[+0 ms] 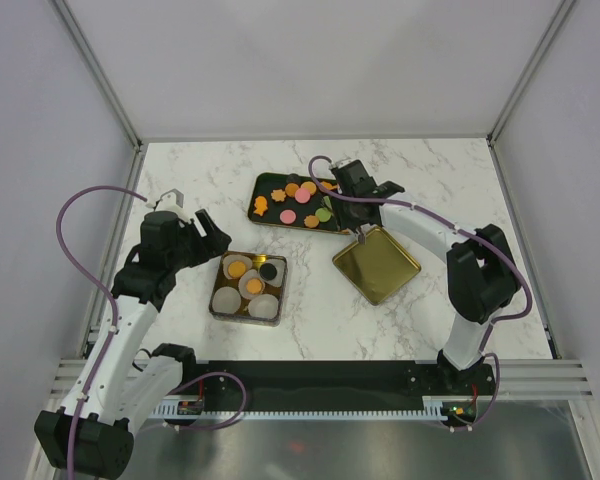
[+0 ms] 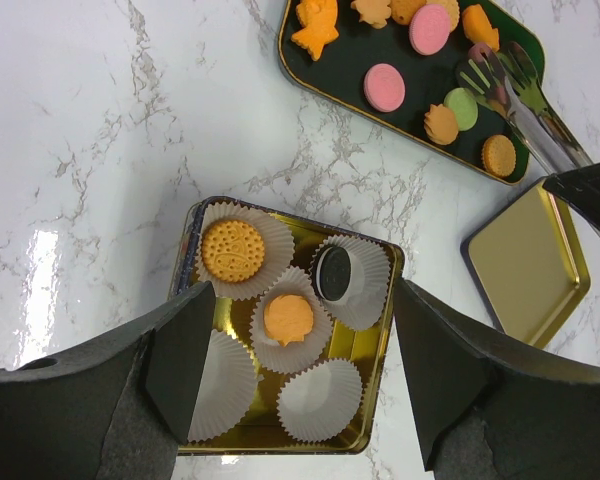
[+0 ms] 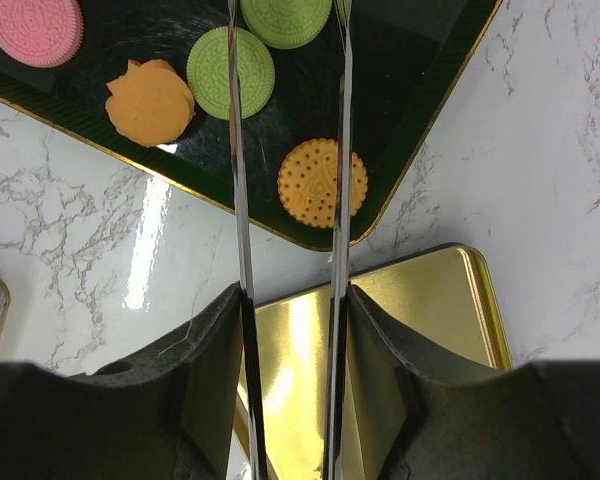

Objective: Pack the cookies

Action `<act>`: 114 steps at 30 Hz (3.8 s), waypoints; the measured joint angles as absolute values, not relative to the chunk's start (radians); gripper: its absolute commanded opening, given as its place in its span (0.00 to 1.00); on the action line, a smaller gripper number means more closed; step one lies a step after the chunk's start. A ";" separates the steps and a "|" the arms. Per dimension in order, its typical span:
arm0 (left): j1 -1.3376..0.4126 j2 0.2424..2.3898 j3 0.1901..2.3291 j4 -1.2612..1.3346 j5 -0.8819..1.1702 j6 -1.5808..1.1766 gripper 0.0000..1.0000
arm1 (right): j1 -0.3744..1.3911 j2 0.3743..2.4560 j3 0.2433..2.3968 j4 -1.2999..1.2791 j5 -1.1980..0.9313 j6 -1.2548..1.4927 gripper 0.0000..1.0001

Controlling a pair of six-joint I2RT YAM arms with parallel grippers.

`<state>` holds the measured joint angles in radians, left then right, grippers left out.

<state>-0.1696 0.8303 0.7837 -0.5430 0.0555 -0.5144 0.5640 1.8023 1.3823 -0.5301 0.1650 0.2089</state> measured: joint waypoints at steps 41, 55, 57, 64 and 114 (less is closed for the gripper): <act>-0.169 0.830 0.784 -0.543 0.056 -0.514 0.80 | 0.532 1.752 1.422 -0.558 0.190 0.205 0.36; -0.169 0.830 0.784 -0.543 0.055 -0.514 0.80 | 0.620 1.597 1.414 -0.577 0.104 0.213 0.36; -0.169 0.830 0.784 -0.543 0.054 -0.514 0.80 | 0.693 1.577 1.414 -0.577 0.094 0.216 0.36; -0.169 0.827 0.808 -0.546 0.054 -0.514 0.80 | 0.955 1.568 1.402 -0.582 0.069 0.245 0.37; -0.169 0.761 0.966 -0.599 0.052 -0.514 0.80 | 1.262 1.728 1.428 -0.558 0.178 0.299 0.51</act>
<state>-0.1688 0.7609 0.9657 -0.5995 0.0525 -0.5140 1.2617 1.7279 1.4281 -0.5575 0.1783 0.2989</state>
